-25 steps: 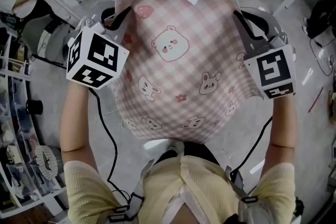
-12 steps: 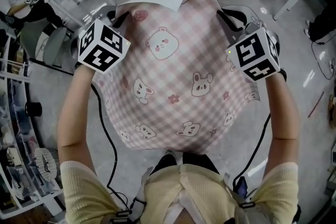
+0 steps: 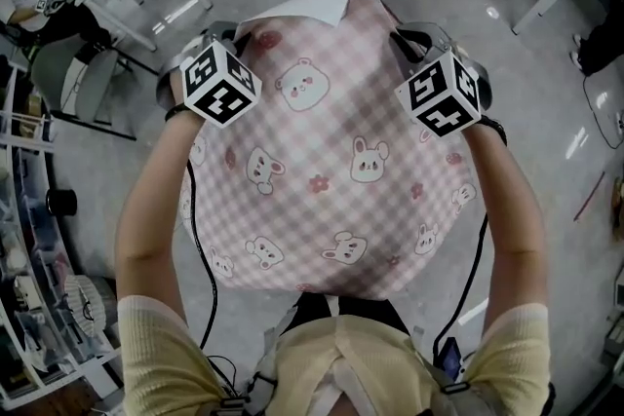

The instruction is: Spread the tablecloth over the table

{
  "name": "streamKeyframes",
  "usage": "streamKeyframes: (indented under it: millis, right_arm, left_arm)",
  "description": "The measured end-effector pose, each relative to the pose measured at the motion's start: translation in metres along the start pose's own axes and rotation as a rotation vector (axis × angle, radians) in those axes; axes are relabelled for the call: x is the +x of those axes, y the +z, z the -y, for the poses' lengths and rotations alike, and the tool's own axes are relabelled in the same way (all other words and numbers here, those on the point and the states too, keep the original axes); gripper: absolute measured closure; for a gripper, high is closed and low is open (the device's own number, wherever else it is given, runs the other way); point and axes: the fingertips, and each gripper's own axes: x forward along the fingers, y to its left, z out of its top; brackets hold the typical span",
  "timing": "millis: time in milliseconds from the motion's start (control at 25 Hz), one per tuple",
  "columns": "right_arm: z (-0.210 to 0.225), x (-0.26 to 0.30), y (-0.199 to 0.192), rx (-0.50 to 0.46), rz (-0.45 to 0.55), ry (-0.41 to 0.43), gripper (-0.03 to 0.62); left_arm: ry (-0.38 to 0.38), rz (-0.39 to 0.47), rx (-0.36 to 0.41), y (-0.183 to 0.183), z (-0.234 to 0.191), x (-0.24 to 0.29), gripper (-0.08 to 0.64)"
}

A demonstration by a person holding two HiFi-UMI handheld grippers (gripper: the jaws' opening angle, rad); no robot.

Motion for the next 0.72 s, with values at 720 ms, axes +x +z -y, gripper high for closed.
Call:
streamKeyframes:
  millis: [720]
  right_arm:
    - [-0.048, 0.096, -0.096, -0.002, -0.103, -0.038, 0.554]
  left_arm:
    - [-0.117, -0.114, 0.084, -0.033, 0.069, 0.110, 0.545]
